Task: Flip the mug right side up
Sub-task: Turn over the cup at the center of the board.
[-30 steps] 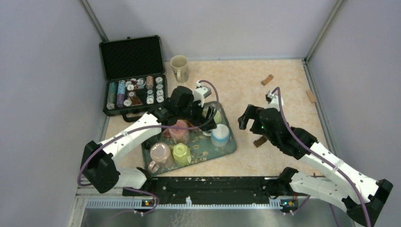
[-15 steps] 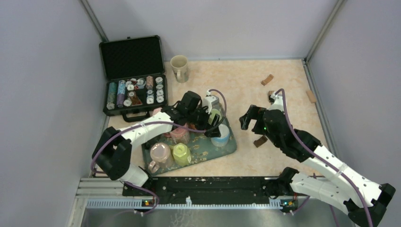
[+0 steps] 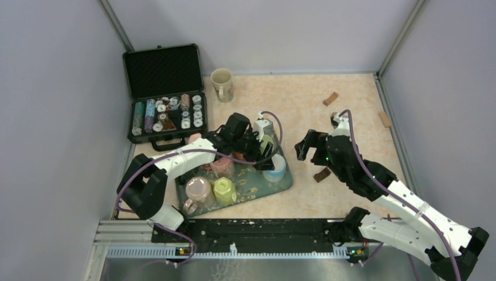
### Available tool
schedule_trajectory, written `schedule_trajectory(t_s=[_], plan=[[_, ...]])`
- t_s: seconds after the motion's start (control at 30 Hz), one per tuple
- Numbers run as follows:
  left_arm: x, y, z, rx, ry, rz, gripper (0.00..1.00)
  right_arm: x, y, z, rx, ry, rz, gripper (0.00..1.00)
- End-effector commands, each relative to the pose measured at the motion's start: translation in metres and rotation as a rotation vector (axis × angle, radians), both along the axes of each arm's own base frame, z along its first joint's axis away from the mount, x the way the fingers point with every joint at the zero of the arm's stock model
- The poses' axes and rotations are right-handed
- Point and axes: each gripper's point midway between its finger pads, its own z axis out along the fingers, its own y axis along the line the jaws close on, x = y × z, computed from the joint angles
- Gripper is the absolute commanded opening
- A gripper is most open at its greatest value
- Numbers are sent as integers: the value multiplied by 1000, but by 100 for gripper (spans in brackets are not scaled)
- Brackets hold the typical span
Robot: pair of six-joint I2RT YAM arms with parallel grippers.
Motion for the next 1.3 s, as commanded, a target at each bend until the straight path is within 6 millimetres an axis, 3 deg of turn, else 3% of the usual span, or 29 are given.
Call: schedule_trajectory(t_s=[0.0,0.23,0.4,0.53,0.87,1.27], plan=[[-2,-6,3,-44,-20,-46,98,2,6,8,28,-40,26,99],[8,0,3,-9,-66,-4,98,2,8,9,26,-41,38,99],[18,-3,14,-19,-119,6,98,2,9,8,25,-39,42,99],[18,-8,10,-21,-102,-16,98,2,9,7,24,-38,44,99],[4,-8,1,-38,-29,-39,98,0,9,2,18,-26,47,99],[-30,3,-3,-25,45,-70,98,-1,6,-2,9,-18,40,99]])
